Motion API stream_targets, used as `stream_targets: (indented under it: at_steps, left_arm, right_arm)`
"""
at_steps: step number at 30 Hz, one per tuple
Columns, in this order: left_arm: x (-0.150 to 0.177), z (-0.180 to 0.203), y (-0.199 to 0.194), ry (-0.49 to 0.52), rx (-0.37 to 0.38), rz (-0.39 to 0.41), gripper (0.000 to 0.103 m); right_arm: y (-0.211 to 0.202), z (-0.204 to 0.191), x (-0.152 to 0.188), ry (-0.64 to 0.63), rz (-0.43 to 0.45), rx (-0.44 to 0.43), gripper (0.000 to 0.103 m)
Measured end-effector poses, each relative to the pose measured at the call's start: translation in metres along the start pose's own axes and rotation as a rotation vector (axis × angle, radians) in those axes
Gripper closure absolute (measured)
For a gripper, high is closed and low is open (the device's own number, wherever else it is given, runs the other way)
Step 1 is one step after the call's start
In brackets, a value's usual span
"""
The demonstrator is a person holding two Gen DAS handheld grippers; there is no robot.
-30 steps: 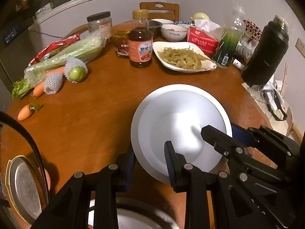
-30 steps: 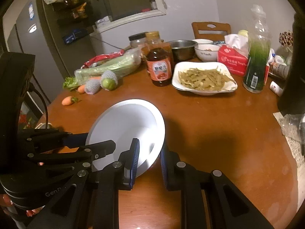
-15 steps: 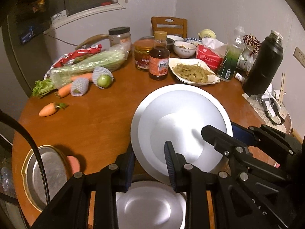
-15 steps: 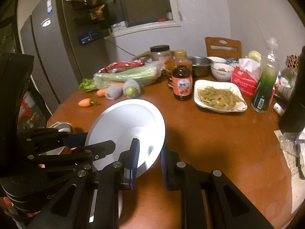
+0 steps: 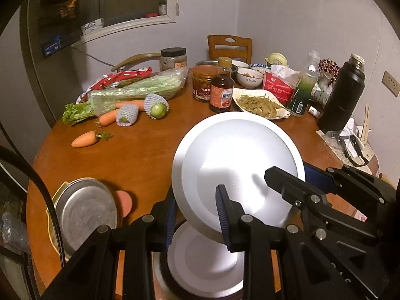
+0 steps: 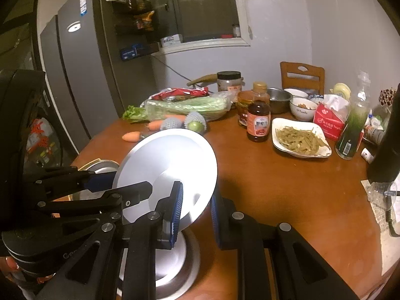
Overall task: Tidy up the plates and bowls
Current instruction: 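Carry the second red bowl onto the nested bowls and lower it in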
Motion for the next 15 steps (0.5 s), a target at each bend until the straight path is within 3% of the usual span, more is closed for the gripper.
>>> stream_targets:
  at_steps: [15]
  left_arm:
    - [0.034,-0.015,-0.029,-0.021,-0.016,0.036,0.073]
  right_arm:
    - [-0.021,-0.040,0.019,-0.050,0.026,0.000,0.080]
Point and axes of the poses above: each gripper's, at about its wrist camera, not at the fingertips, and y roughly the way its jaws point, z to its right, x to its underside, the point moved 5 cm from there along y, roughly the way its jaws point, and after that the axes turned 13 degrees about -z, right-handed, at the moved point
